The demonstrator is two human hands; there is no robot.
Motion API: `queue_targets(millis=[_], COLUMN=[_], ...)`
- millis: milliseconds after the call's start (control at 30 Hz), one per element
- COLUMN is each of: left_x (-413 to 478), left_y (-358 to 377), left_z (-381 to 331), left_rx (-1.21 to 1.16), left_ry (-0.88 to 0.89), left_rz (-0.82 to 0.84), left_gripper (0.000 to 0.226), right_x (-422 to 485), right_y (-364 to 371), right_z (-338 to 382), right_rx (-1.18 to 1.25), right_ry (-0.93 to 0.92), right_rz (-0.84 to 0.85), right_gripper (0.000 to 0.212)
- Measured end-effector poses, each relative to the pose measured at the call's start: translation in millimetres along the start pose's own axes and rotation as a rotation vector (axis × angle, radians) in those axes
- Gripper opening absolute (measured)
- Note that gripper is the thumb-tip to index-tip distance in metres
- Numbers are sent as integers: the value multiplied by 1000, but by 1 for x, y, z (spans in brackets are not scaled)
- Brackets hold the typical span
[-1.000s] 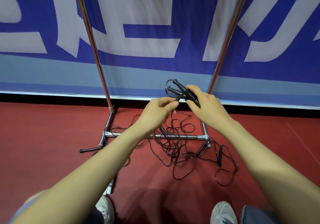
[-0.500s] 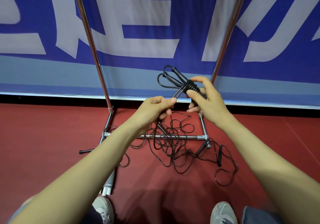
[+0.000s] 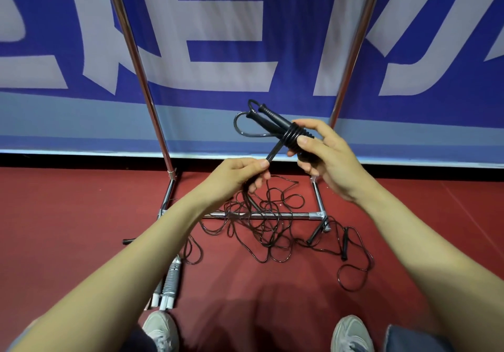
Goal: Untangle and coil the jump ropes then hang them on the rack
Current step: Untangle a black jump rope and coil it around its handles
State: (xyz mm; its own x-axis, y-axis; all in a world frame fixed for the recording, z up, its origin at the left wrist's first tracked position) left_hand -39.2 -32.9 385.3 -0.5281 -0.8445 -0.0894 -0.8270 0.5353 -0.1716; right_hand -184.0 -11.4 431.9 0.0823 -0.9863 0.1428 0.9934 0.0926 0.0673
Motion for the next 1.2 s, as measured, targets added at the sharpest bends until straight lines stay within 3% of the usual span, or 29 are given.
queue_targets(millis=[167, 300, 467, 633, 767, 833, 900, 1000, 1100, 1200], left_x=[-1, -6, -8, -6, -5, -6, -7, -10, -16, -24], left_y=[-19, -22, -11, -9, -6, 1, 8, 8, -14, -29], left_z=[-8, -18, -16, -12, -8, -8, -7, -12, -28, -37], left_rx=[283, 439, 588, 542, 96, -156, -221, -94, 237, 332], left_ry=[100, 163, 63, 62, -12, -56, -88, -46, 47, 84], left_rz=[-57, 101, 142, -103, -202, -169, -116, -105, -304, -430], left_gripper=[24, 11, 10, 15, 12, 12, 13, 19, 19, 32], right_x=[-9, -21, -36, -19, -6, -2, 2, 4, 4, 2], right_y=[19, 34, 39, 29, 16, 13, 7, -4, -3, 2], right_z=[-9, -21, -42, -54, -38, -27, -20, -11, -3, -9], right_rx=[2, -60, -396, -922, -1124, -1194, -1260, -1193, -1163, -1209], right_ry=[151, 304, 478, 355, 140, 29, -46, -87, -132, -111], right_rz=[219, 447, 636, 506, 270, 180, 97, 5, 1, 49], right_gripper=[31, 28, 17, 27, 43, 49, 53, 54, 55, 57])
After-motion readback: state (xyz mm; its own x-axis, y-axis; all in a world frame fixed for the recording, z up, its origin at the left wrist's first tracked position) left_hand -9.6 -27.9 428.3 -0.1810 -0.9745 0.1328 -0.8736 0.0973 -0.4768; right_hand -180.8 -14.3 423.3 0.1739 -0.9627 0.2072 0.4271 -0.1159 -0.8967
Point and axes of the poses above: each hand's wrist, its own x-axis towards the middle knuckle, its own y-axis out of the palm, z = x × y, the point moved 9 cm from there along x, towards the middle knuckle, and after that the axes turned 2 degrees about x, right-handed, at the moved point
